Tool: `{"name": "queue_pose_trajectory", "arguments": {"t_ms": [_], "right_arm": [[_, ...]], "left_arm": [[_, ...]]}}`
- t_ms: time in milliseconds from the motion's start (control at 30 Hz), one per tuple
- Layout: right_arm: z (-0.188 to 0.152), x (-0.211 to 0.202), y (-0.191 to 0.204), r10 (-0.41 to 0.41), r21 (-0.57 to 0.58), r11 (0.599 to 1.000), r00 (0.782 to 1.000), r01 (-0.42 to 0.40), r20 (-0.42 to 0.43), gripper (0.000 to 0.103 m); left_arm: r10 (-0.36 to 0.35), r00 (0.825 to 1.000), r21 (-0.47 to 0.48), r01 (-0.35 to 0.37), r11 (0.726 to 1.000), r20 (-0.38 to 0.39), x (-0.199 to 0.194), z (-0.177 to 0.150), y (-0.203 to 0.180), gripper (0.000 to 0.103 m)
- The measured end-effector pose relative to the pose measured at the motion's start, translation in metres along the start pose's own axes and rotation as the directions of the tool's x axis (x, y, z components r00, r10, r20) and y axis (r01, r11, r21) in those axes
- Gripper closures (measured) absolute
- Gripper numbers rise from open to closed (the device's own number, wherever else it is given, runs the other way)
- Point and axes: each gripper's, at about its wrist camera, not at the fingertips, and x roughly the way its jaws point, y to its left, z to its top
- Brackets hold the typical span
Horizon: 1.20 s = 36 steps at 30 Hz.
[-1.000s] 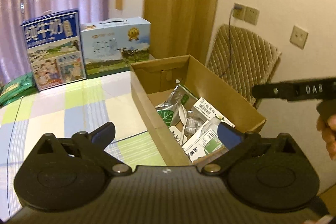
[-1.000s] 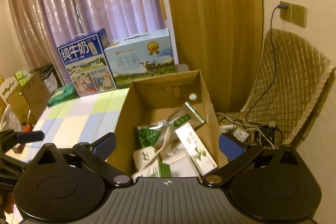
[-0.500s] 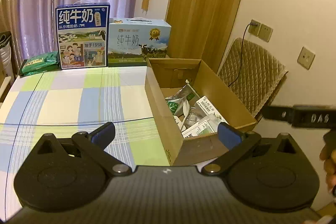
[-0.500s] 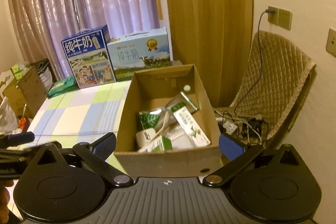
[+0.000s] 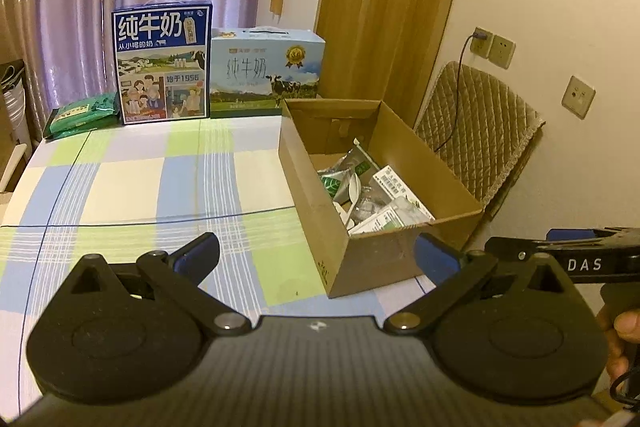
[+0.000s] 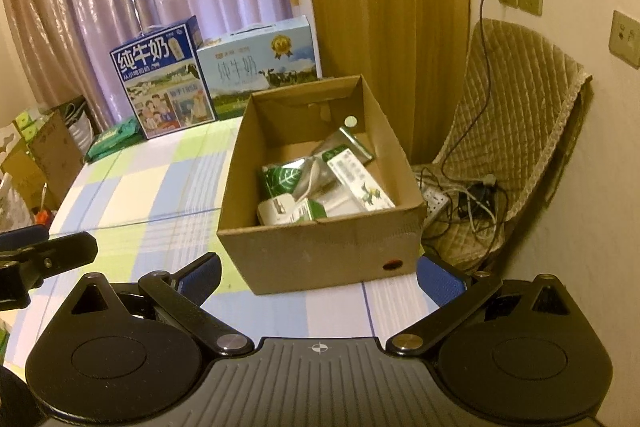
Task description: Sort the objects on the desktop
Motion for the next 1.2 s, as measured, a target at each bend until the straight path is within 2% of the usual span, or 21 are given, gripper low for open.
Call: {"name": "queue_pose_trajectory", "arguments": {"t_ms": [500,1200], "right_arm": [[-0.006,-0.002,-0.004,-0.016,0.012,1.000,1.000,0.016,-0.008,0.002],[-0.015,-0.010,0.001,-0.010,0.011,1.000,1.000,0.011,-0.006,0.002]], "left_arm": [[0.034,0.999,0.030,-0.033,0.999,-0.034,0.007,-0.008,-0.006,0.001],[0.040,0.998,0.041,-0.038,0.998,-0.052,0.008,-0.020,-0.008,0.001]]}}
